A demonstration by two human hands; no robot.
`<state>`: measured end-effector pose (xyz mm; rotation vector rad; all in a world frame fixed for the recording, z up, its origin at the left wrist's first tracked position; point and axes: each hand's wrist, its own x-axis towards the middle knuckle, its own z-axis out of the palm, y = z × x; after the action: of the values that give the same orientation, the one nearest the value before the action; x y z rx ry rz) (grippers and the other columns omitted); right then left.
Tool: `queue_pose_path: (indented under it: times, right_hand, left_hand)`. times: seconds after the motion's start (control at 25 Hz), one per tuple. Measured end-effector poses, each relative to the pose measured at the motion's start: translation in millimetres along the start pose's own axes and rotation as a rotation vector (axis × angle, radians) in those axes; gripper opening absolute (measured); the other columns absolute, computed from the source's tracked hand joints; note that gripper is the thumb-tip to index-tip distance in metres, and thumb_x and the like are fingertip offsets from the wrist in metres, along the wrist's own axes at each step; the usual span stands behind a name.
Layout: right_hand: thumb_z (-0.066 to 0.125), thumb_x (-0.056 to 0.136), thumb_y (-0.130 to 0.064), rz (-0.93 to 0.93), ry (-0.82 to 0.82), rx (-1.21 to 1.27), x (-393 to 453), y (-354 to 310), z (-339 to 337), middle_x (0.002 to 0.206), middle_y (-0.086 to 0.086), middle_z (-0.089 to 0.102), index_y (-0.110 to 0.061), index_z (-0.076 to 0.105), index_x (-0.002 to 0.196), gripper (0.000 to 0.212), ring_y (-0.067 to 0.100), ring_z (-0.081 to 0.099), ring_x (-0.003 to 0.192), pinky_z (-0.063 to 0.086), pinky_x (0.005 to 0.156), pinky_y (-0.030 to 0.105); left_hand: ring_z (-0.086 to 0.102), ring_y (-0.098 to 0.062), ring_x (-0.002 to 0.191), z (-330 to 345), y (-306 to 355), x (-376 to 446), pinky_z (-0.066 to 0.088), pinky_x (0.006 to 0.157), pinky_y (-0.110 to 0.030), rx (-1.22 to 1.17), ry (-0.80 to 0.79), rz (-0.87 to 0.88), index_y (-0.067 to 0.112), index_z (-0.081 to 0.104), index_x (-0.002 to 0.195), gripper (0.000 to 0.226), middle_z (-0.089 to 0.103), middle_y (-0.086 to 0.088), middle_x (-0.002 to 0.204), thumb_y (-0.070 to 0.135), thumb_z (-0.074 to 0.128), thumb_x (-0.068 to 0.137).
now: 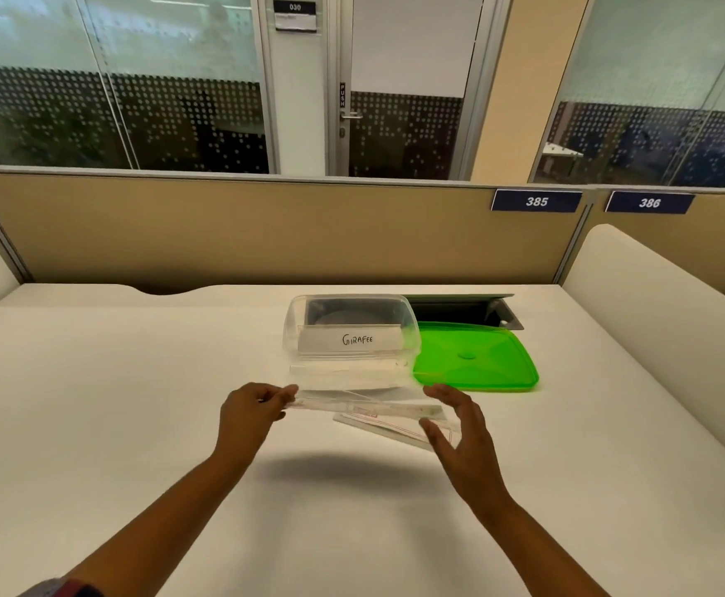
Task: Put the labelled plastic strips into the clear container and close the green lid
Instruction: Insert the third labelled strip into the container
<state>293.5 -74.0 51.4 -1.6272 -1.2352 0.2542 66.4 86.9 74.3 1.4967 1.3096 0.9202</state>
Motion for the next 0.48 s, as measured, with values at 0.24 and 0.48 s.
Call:
queue_pose_path:
  times: [0.24, 0.48]
  right_hand:
    - [0.066, 0.084, -0.012, 0.130, 0.220, 0.190, 72, -13, 17, 0.098, -0.005, 0.067, -0.026, 0.039, 0.097, 0.033, 0.006, 0.061, 0.083, 0.048, 0.071, 0.008]
    - [0.070, 0.082, -0.019, 0.203, 0.286, 0.206, 129, -5, 32, 0.109, 0.009, 0.072, -0.011, 0.044, 0.093, 0.028, 0.020, 0.069, 0.088, 0.053, 0.071, 0.031]
  left_hand:
    - [0.069, -0.021, 0.074, 5, 29, 40, 0.055, 0.087, -0.045, -0.093, 0.041, 0.054, 0.012, 0.069, 0.081, 0.020, 0.070, -0.010, 0.081, 0.032, 0.066, 0.080]
    - [0.065, -0.019, 0.081, 21, 48, 80, 0.052, 0.092, -0.044, -0.087, 0.126, 0.124, 0.011, 0.066, 0.107, 0.025, 0.065, -0.012, 0.116, 0.024, 0.061, 0.086]
